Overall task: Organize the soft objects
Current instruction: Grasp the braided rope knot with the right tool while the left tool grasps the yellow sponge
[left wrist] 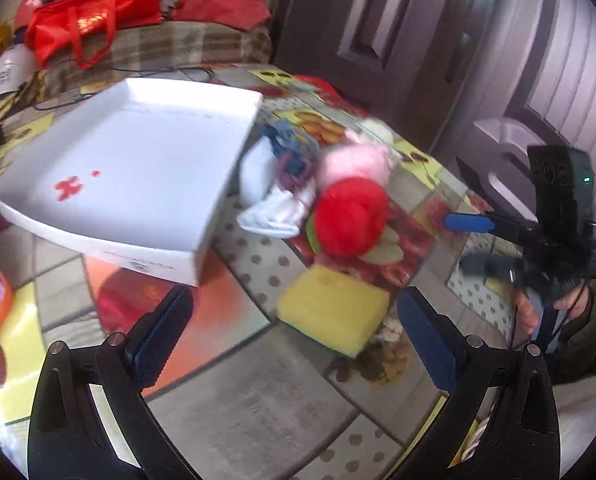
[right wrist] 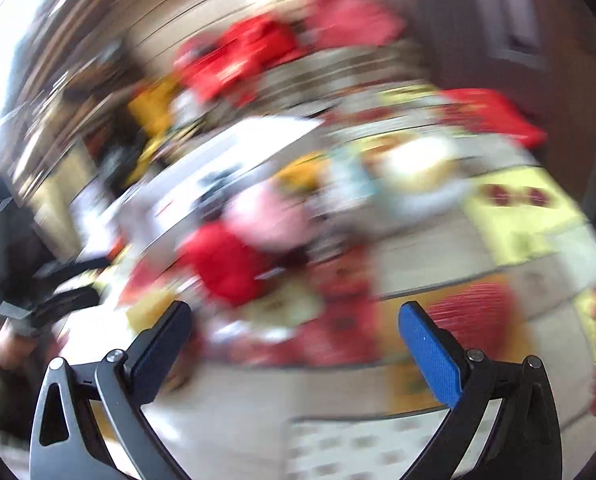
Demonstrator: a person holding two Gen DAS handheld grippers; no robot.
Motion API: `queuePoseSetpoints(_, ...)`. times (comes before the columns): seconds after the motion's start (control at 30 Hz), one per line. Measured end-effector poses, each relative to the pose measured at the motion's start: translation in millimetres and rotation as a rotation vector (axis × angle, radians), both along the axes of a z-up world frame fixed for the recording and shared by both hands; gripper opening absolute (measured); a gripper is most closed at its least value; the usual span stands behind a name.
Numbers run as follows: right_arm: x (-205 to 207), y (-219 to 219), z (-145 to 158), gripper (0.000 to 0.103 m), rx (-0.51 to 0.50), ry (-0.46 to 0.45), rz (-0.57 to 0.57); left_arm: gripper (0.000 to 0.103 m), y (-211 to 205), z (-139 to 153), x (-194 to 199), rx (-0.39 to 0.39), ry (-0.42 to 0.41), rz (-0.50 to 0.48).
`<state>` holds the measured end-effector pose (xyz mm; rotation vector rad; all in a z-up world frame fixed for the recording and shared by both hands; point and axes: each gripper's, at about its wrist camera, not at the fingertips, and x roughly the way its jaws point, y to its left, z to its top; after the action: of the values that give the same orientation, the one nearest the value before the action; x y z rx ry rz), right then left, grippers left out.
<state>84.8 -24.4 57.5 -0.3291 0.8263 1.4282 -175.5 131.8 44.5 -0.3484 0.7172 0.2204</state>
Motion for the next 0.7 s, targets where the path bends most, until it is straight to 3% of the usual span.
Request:
queuePoseSetpoints(0.1, -48.3, 23.9, -11.4, 0.103, -0.084, -0.075, 0.193, 0.102, 0.1, -1.8, 4.3, 0.017, -0.002, 0.006)
queuePoseSetpoints(0.23, -87.8, 49.0, -23.0, 0.101, -0.143, -0.165, 0.307, 0.102, 12.2, 1.4, -5.9, -0.025, -0.022, 0.031)
queuePoseSetpoints(0.4, -101.0, 69.0, -40.8, 0.073, -0.205, -0.277, 0.335, 0.102, 7.2, -6.1, -6.7, -0.041, 0.012, 0.008)
queuePoseSetpoints(0.43, -103.1, 61.3, -37.4, 0.057, -0.195, -0.286, 0.349, 0.102, 4.8, -8.2, -5.3, -0.041, 0.017, -0.003)
queuePoseSetpoints(0.5, -96.5, 50.1, -34.5, 0.042, -0.190, -0.257, 0.366, 0.102, -0.6, -13.0, 0.0, -0.039, 0.033, -0.028)
queuePoseSetpoints(0.7, -52.4, 1.4, -27.5, 0.038, -0.200, -0.224, 0.270, 0.102, -24.0, -25.2, 30.2, -0.012, 0.092, -0.112)
